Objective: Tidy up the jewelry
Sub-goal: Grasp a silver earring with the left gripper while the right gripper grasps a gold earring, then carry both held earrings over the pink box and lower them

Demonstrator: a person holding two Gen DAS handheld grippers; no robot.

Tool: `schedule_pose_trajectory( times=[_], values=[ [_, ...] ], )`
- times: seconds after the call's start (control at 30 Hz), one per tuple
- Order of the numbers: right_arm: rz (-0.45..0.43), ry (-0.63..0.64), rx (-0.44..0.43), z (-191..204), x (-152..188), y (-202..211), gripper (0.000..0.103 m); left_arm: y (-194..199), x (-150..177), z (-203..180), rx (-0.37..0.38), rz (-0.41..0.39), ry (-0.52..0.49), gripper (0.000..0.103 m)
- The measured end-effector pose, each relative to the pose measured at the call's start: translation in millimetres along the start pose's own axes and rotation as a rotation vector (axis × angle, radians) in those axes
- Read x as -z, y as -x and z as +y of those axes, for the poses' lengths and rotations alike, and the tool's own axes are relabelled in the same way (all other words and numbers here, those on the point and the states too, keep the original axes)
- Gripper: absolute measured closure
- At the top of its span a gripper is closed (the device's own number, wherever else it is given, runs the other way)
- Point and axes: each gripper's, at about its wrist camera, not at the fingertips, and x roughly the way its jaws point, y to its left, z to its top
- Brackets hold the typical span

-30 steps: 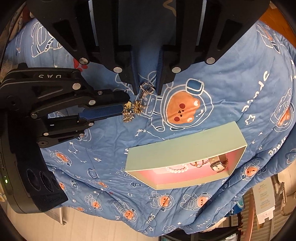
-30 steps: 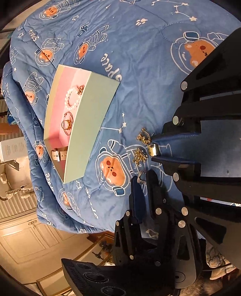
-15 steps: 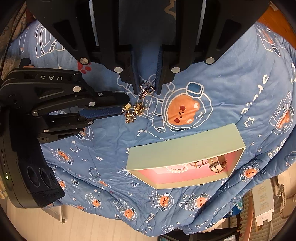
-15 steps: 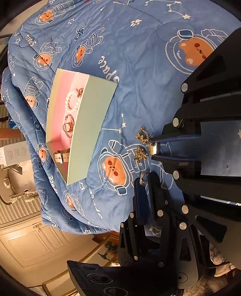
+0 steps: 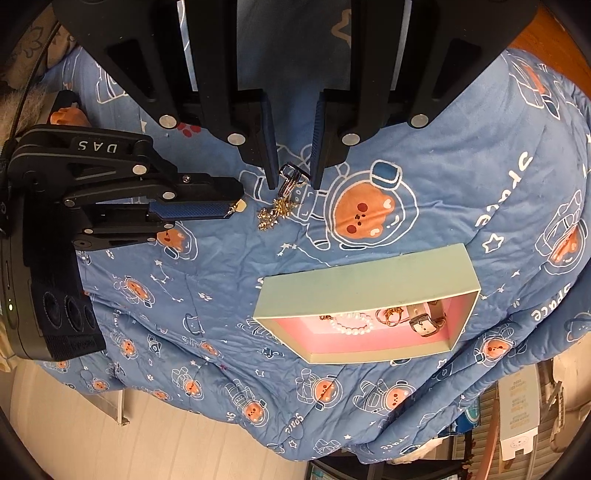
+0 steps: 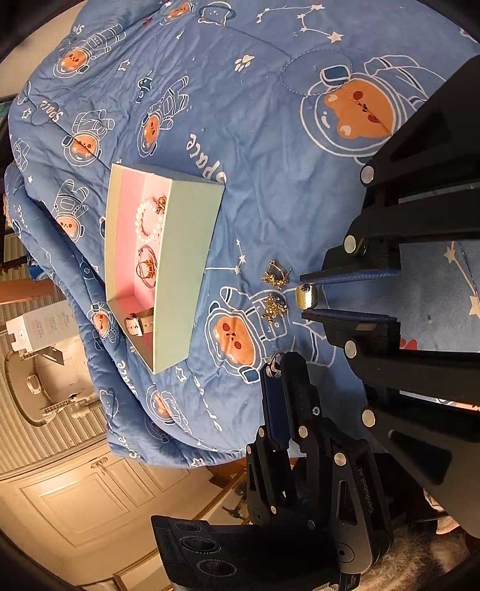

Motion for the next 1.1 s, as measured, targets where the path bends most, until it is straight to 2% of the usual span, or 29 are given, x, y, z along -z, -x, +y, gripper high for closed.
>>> schedule_pose_trajectory(
  times=[0.4, 0.7, 1.1],
  values=[
    [-0.074, 0.035, 0.0, 7, -25, 17, 0.09, 8, -26, 8, -0.022, -0.035, -0.011, 0.085],
    [-0.128, 0.015, 0.052, 0, -53, 14, 0.09, 8, -53, 25, -0.048, -0.062, 0.0, 0.085],
    [-0.17, 0.016, 0.067, -7, -94, 7, 0.09, 5, -92, 46, -0.07, -0.096, 0.026, 0.085]
  ],
)
